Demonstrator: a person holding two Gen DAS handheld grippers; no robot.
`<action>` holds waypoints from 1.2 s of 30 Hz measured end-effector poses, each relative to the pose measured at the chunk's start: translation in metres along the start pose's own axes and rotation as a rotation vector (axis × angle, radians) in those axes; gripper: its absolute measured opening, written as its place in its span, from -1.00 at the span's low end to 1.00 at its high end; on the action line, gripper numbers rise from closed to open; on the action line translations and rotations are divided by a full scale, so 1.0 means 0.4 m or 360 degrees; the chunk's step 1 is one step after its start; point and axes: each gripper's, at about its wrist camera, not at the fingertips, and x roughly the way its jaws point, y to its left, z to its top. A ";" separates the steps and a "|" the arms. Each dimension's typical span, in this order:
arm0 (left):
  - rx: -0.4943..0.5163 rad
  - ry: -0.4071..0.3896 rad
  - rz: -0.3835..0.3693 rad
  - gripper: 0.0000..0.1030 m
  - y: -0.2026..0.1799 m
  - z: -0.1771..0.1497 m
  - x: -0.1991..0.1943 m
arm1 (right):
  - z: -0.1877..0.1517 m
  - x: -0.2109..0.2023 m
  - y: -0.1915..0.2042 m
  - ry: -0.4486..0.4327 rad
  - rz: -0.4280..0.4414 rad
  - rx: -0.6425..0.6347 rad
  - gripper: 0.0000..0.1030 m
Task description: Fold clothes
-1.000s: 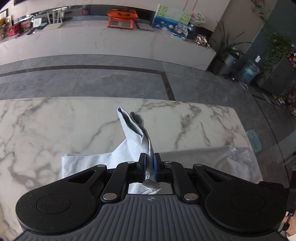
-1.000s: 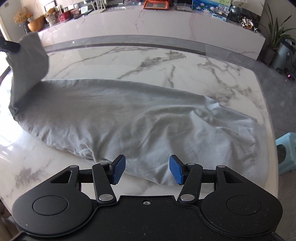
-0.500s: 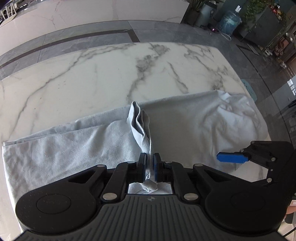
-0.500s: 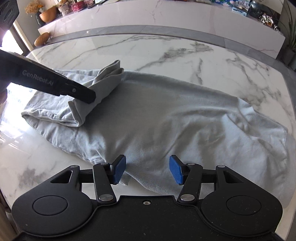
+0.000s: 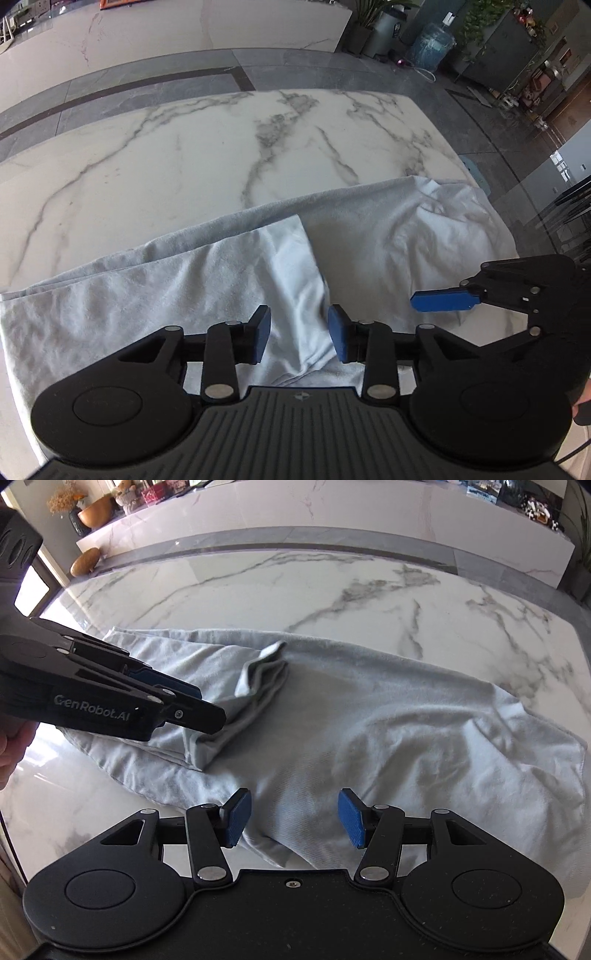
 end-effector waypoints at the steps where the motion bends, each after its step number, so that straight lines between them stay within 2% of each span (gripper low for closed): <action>1: 0.0013 -0.0014 0.0012 -0.32 0.017 -0.012 -0.023 | 0.009 0.002 0.009 -0.0008 0.0015 0.0013 0.01; 6: 0.0110 -0.0012 0.0157 -0.37 0.097 -0.078 -0.077 | 0.050 0.029 0.026 -0.0018 0.0073 0.0172 0.01; 7: 0.0123 0.0000 0.0171 -0.43 0.110 -0.088 -0.079 | 0.057 0.039 0.020 -0.0004 0.0103 0.0250 0.01; 10: 0.0143 0.0048 0.0207 -0.44 0.162 -0.139 -0.088 | 0.072 0.065 0.009 0.0034 0.0155 0.0415 0.01; 14: 0.0142 0.0070 0.0198 -0.44 0.199 -0.176 -0.086 | 0.087 0.096 0.009 0.0098 0.0178 0.0548 -0.01; 16: 0.0150 0.0081 0.0186 -0.44 0.208 -0.186 -0.080 | 0.089 0.110 0.008 0.0135 0.0182 0.0617 -0.20; 20: 0.0175 0.0083 0.0176 -0.44 0.218 -0.202 -0.075 | 0.085 0.123 0.003 0.0158 0.0188 0.0738 -0.32; 21: 0.0179 0.0076 0.0173 -0.44 0.221 -0.207 -0.076 | 0.085 0.125 0.002 0.0159 0.0187 0.0751 -0.39; 22: 0.0178 0.0068 0.0167 -0.44 0.223 -0.208 -0.077 | 0.084 0.127 0.001 0.0161 0.0186 0.0766 -0.58; 24: 0.0166 0.0064 0.0155 -0.44 0.228 -0.210 -0.079 | 0.083 0.132 -0.001 0.0164 0.0181 0.0794 -0.71; 31: 0.0155 -0.0055 0.0144 -0.41 0.243 -0.240 -0.147 | 0.108 0.079 0.036 0.0087 0.0121 0.0674 -0.76; 33: 0.0174 -0.0095 0.0214 -0.39 0.246 -0.259 -0.171 | 0.125 0.050 0.056 0.0048 0.0116 0.0627 -0.76; 36: 0.0226 -0.0126 0.0360 -0.20 0.248 -0.290 -0.192 | 0.156 -0.006 0.091 -0.0030 0.0122 0.0560 -0.76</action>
